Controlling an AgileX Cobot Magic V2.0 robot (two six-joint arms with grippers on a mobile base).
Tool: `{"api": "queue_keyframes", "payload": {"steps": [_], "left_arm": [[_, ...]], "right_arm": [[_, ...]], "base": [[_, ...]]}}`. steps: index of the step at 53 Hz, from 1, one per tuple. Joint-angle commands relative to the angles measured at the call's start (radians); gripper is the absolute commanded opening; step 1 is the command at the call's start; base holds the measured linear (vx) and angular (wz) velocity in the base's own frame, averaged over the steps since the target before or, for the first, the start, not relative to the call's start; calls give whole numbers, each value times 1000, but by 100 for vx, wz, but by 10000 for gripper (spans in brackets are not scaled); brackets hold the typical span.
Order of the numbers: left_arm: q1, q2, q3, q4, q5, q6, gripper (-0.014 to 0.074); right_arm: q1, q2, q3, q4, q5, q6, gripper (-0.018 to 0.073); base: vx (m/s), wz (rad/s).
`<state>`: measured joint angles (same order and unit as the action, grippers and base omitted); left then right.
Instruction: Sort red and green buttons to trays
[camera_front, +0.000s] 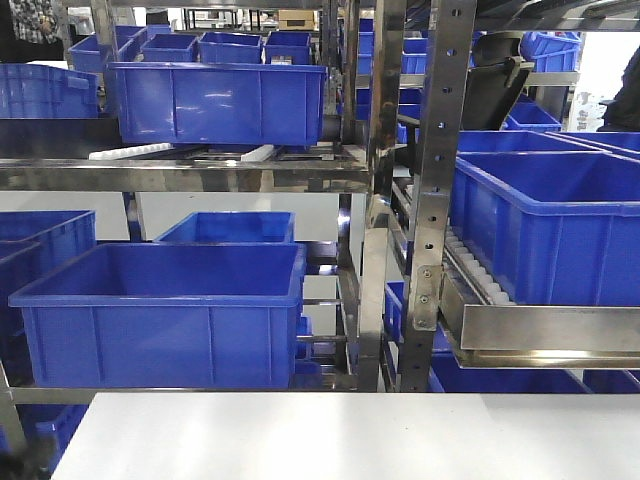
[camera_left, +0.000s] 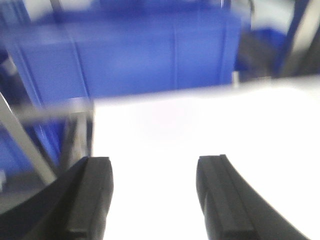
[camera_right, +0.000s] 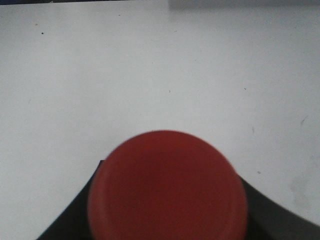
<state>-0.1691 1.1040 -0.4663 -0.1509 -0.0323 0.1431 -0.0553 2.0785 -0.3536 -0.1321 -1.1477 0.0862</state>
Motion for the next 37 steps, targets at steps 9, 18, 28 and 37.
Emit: {"api": "queue_keyframes", "payload": {"steps": [9, 18, 28, 37], "left_arm": [[-90, 239, 170, 0, -411, -34, 503], [-108, 406, 247, 91, -632, -134, 503], [-108, 540, 256, 315, -882, -187, 503], [-108, 653, 230, 345, -1070, -189, 503]], "right_arm": [[-5, -34, -5, 20, -184, -1, -10], [-5, -34, -5, 43, -183, -1, -10], [-5, -34, -5, 53, -170, 2, -10], [-5, -34, -5, 53, -164, 2, -10]], "base": [[0, 0], [0, 0], [0, 0], [0, 0]]}}
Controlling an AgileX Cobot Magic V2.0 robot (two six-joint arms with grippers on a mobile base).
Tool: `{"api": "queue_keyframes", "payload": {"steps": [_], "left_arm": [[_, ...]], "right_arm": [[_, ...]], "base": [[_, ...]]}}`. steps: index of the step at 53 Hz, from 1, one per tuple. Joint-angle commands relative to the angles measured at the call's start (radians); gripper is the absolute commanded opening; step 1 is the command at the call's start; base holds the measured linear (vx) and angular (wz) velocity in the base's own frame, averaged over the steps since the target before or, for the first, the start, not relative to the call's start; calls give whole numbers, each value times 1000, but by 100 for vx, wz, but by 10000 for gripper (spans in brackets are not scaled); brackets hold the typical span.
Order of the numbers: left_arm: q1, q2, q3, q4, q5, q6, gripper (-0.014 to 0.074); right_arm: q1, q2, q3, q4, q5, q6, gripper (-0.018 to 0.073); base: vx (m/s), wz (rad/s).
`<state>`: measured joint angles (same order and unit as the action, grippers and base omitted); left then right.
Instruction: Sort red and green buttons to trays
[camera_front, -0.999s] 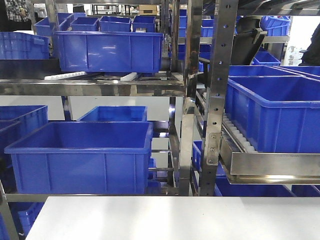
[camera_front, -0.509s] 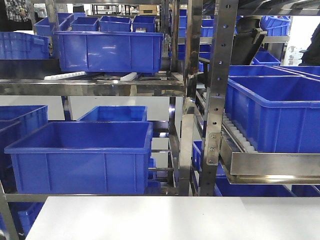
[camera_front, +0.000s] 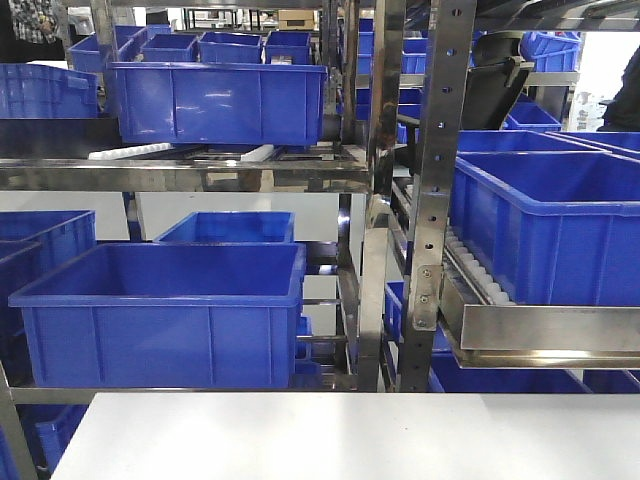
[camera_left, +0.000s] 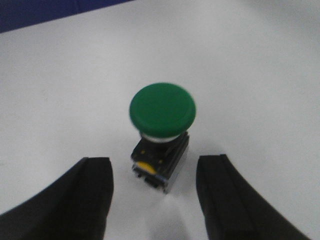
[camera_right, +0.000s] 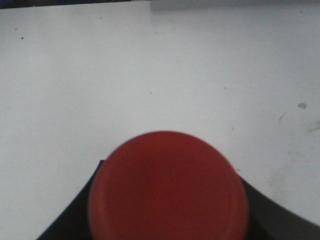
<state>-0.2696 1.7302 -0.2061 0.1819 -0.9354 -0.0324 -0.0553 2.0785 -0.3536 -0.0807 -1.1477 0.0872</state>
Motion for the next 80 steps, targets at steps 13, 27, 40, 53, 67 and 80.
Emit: {"api": "queue_keyframes", "payload": {"steps": [13, 27, 40, 53, 67, 80], "left_arm": [[-6, 175, -121, 32, -269, -29, 500], [-6, 227, -166, 67, -321, -203, 242], [-4, 190, -166, 102, -268, -313, -6], [-4, -53, -170, 53, 4, -363, 0], [-5, -345, -316, 171, 599, -385, 0], [-40, -582, -409, 204, 962, -407, 0]], "right_arm": [[-5, -34, -5, -5, -161, 9, -10], [-5, -34, -5, -11, -161, 9, -10], [-5, -34, -5, -11, -193, 8, -10], [-5, -141, -9, -93, -179, 9, -10], [-5, -500, -9, -144, 190, 169, -10], [-5, -933, -59, -326, 670, 331, -10]], "base": [[0, 0], [0, 0], [0, 0], [0, 0], [0, 0], [0, 0]]}}
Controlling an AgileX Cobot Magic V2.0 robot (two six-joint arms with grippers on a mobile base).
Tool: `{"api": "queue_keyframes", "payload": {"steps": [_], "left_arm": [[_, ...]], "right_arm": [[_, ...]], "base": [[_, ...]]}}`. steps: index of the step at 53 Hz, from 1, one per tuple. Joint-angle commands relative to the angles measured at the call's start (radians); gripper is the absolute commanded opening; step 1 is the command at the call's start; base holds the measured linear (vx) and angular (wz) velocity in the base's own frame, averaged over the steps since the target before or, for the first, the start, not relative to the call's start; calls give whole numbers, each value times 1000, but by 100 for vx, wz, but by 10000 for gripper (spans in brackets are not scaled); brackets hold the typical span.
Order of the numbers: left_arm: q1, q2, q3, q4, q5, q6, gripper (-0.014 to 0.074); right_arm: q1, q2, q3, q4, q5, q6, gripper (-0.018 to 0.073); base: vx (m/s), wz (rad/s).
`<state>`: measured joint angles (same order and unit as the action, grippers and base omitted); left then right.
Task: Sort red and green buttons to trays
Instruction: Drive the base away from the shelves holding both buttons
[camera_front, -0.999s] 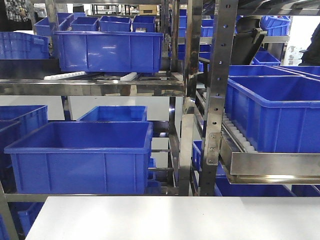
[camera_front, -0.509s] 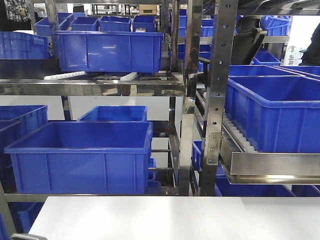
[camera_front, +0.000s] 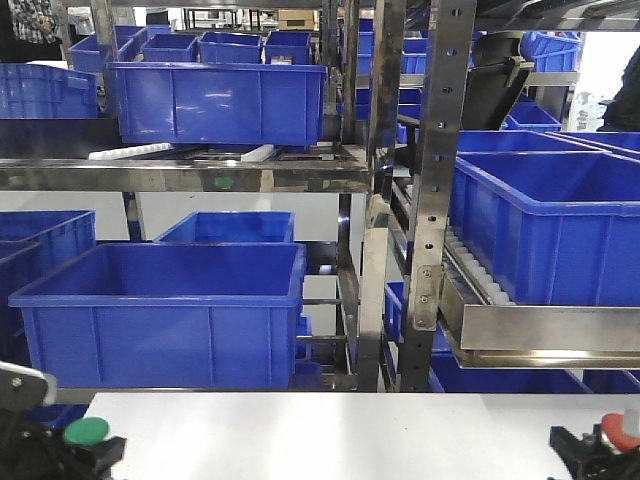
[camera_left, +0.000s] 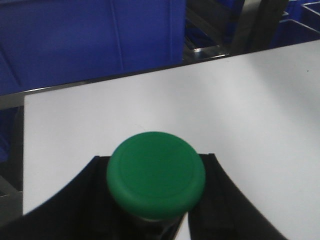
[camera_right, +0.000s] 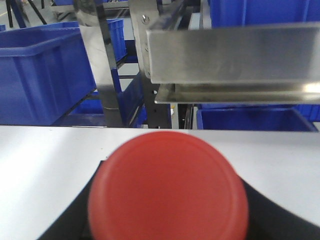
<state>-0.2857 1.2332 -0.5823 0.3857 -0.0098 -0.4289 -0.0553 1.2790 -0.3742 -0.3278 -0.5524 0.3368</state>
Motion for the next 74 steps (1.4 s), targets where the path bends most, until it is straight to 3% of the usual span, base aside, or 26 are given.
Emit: {"api": "queue_keyframes", "payload": {"steps": [1, 7, 12, 13, 14, 20, 25, 33, 74], "left_arm": [[-33, -106, -31, -4, 63, -11, 0], [-83, -214, -31, -28, 190, -7, 0], [-130, -325, -31, -71, 260, -3, 0], [-186, -487, -30, -115, 317, 19, 0], [-189, -503, -30, -115, 323, 19, 0], [-190, -599, -30, -84, 319, 19, 0], [-190, -641, -30, -41, 310, 19, 0], [-190, -663, -30, -50, 333, 18, 0], [-190, -663, -30, -51, 335, 18, 0]], "right_arm": [[-5, -172, -39, -106, 106, 113, -10], [-5, -377, -34, -292, 267, 284, -10], [-5, -538, -17, -456, 310, 434, -10], [-5, -721, -8, -668, 308, 667, -10], [-5, -741, -8, -697, 307, 700, -10], [-5, -798, -8, -839, 304, 830, -10], [-5, -812, -8, -936, 300, 865, -10], [-5, -812, -8, -982, 301, 865, -10], [-5, -812, -8, -983, 302, 865, -10]], "base": [[0, 0], [0, 0], [0, 0], [0, 0], [0, 0], [0, 0], [0, 0], [0, 0], [-1, 3]]}}
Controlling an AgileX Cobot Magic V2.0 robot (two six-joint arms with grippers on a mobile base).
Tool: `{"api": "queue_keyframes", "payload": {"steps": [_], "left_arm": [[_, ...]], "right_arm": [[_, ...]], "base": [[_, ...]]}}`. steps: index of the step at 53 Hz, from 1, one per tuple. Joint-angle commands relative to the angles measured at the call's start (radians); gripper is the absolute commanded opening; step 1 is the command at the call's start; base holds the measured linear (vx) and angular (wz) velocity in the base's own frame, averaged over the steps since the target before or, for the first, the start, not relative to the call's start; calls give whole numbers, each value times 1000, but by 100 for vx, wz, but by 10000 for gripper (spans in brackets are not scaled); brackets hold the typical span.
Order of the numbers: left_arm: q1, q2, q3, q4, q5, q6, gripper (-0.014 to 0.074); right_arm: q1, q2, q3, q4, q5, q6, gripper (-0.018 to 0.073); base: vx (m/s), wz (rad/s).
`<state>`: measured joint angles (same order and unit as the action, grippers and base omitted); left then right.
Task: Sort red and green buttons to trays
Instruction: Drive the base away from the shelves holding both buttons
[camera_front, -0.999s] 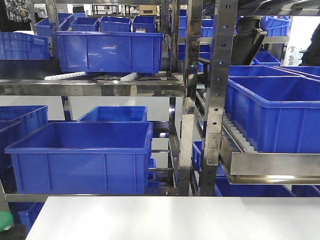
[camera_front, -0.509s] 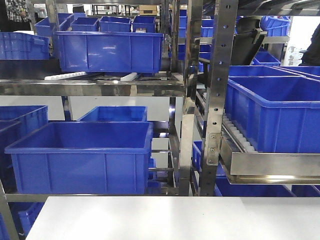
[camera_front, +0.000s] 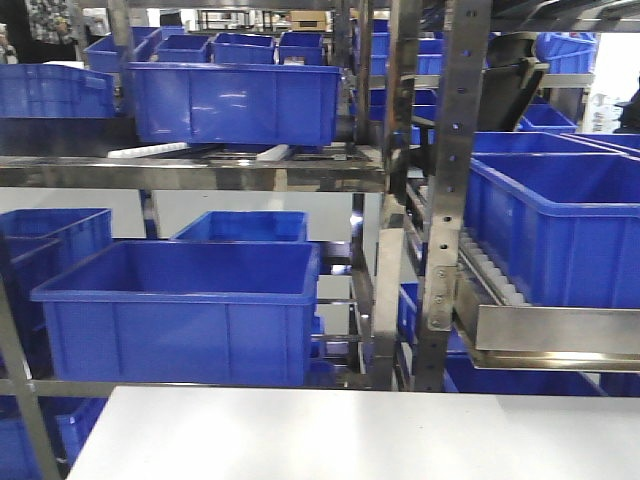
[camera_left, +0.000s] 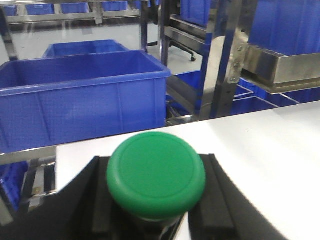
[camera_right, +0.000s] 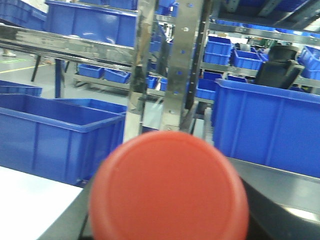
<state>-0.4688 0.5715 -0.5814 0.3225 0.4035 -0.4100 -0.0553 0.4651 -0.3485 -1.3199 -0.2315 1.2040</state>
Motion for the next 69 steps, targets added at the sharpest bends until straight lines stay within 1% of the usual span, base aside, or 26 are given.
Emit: {"api": "queue_keyframes", "payload": {"steps": [1, 16, 69], "left_arm": [[-7, -2, -31, 13, -78, -1, 0], [-7, -2, -31, 13, -78, -1, 0], [-7, -3, -31, 13, -79, -1, 0]], "right_arm": [[-5, 2, -34, 9, -18, -2, -10], [-5, 2, -34, -12, -19, -2, -10], [-5, 4, -34, -12, -19, -2, -10]], "base": [[-5, 24], [-8, 42], [-11, 46]]}}
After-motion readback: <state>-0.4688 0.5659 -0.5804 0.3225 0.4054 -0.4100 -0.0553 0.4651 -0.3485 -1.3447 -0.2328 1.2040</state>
